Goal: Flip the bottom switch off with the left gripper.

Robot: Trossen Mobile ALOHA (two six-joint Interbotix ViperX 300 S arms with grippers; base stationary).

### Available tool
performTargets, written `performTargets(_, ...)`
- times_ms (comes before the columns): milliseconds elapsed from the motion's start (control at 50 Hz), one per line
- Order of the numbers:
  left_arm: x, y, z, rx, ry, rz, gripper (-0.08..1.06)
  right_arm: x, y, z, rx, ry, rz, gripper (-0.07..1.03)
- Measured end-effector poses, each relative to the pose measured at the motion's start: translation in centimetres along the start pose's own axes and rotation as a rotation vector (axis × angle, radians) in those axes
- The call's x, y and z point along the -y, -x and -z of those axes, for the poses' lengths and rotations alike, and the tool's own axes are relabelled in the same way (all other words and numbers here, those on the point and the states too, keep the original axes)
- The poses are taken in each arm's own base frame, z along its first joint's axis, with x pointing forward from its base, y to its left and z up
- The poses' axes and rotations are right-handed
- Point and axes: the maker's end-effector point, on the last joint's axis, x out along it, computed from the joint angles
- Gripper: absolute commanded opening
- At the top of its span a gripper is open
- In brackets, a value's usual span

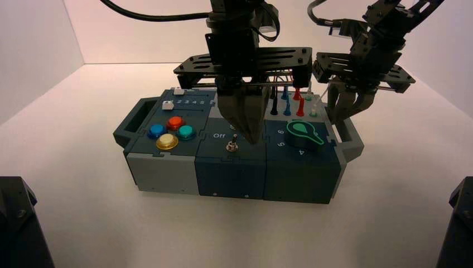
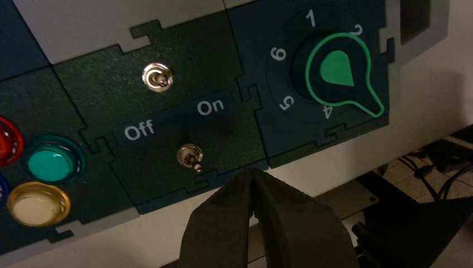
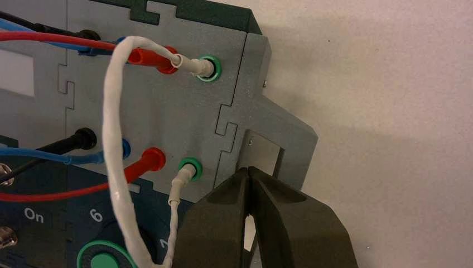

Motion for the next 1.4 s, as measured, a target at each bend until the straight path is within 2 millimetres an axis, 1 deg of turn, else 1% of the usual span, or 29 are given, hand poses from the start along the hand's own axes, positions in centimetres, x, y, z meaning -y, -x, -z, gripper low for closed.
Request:
performTargets(480, -0.4, -1.0, 0.0, -0.017, -0.016, -0.02, -0.03, 0.0, 0.0, 0.0, 0.0, 0.0, 0.0, -0.02)
performTargets(680, -0.7, -1.0, 0.0, -0.017, -0.012, -0.022, -0.03, 0.0, 0.0, 0.0, 0.0, 0.0, 0.0, -0.02)
performTargets(1000, -1.7, -1.2, -0.3, -0.017, 0.003, -0.035, -0.03, 0.0, 0.0, 0.0, 0.001, 0.001, 0.0, -0.02)
performTargets(1400, -2.0, -1.1, -0.5, -0.014, 0.003, -0.036, -0.03, 0.0, 0.0, 0.0, 0.0, 0.001, 0.001, -0.02)
